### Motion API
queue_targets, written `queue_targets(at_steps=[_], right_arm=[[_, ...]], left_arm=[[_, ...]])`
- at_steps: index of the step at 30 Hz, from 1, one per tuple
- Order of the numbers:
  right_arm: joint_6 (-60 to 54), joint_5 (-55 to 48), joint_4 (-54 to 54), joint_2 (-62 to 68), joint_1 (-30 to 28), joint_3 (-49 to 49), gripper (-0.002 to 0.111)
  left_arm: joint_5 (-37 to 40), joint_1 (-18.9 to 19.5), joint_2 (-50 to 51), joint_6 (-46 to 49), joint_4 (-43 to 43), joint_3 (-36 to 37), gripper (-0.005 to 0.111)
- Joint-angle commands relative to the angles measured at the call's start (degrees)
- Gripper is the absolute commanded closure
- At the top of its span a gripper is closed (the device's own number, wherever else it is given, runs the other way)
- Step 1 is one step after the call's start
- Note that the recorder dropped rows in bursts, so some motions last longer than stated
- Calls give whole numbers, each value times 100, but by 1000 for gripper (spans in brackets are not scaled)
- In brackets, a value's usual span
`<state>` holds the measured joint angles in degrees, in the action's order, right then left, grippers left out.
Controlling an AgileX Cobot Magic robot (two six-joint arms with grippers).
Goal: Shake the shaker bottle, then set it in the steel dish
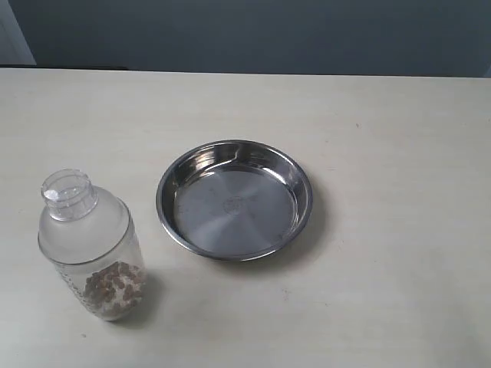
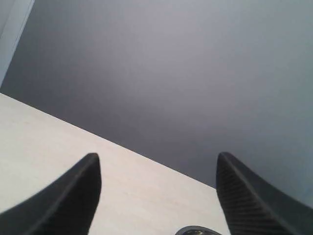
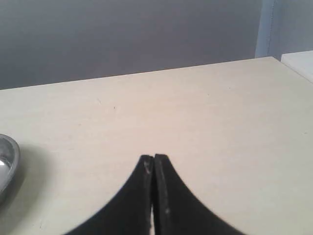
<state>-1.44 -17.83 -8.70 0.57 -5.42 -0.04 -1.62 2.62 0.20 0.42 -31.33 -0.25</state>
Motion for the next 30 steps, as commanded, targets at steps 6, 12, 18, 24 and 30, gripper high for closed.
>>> queue_targets(at_steps=[6,12,18,24,30], right_arm=[[-4,39,9,-28,-29,4,109],[-4,39,-41,-28,-29,4,109],[-4,39,-64,-28,-29,4,109],[-4,39,-64,-28,-29,4,109],[-4,39,-64,-28,-29,4,109]], left_arm=[[307,11,-20,-42,-237,25,44],[162,11,-20,-42,-879,25,71],[38,11,-20,-42,-1065,25,106],[-91,11,-20,-42,-995,25,106],[-222,11,-20,-6,-1208,-94,106]])
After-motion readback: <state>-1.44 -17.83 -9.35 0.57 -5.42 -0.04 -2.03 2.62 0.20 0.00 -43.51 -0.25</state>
